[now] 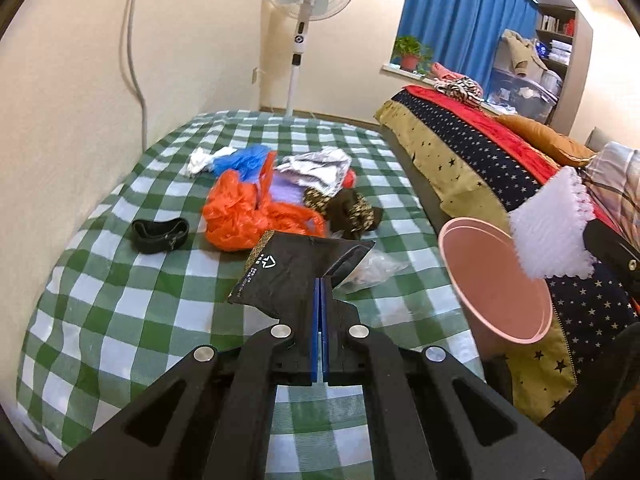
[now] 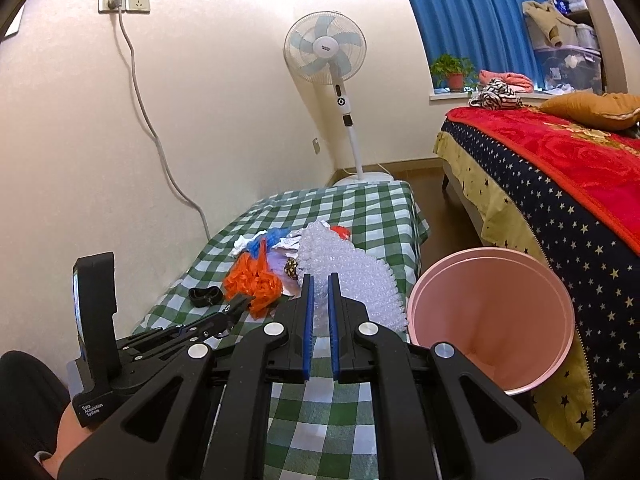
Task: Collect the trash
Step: 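Carry the black bag in the left tool over the pink bin, then open both tools over the pink bin, dropping bubble wrap and black bag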
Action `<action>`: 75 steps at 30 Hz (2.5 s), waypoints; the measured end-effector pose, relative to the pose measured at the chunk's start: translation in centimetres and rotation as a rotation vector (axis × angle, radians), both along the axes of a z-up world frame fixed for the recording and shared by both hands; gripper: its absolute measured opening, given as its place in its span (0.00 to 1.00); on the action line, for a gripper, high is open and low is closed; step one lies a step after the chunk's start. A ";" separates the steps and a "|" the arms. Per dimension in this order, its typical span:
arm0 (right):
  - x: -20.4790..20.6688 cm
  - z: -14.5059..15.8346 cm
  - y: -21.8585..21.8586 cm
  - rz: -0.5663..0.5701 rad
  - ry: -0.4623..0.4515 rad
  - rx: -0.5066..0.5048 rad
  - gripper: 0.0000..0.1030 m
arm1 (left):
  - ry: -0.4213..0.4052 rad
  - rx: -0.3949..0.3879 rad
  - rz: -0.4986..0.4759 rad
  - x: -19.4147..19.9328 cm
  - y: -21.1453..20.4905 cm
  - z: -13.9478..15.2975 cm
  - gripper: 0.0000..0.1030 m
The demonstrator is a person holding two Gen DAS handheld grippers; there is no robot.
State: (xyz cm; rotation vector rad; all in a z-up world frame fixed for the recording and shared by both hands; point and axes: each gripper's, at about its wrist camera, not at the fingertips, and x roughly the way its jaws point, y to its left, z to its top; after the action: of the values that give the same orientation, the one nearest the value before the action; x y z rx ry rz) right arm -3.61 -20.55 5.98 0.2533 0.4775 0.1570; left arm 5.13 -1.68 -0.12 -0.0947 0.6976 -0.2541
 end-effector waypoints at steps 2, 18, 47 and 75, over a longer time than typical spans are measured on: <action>-0.1 0.0 -0.3 -0.006 -0.002 0.004 0.07 | -0.007 -0.002 -0.007 -0.1 -0.3 0.2 0.01; -0.1 1.3 -5.3 -0.135 -0.021 -0.022 0.07 | -0.079 -0.026 -0.109 -0.1 -4.7 1.9 0.00; 4.8 0.6 -14.8 -0.292 0.074 0.035 0.07 | -0.094 -0.080 -0.416 2.3 -16.7 -0.4 0.00; 6.2 -1.8 -15.9 -0.359 0.132 0.045 0.49 | 0.002 -0.114 -0.430 4.3 -18.0 -3.4 0.29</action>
State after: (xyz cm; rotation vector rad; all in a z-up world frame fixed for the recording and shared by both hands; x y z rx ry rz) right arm 2.60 -36.49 4.19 0.3905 0.5522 -0.2013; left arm 9.44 -19.65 -3.57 -0.0526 0.7009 -0.7063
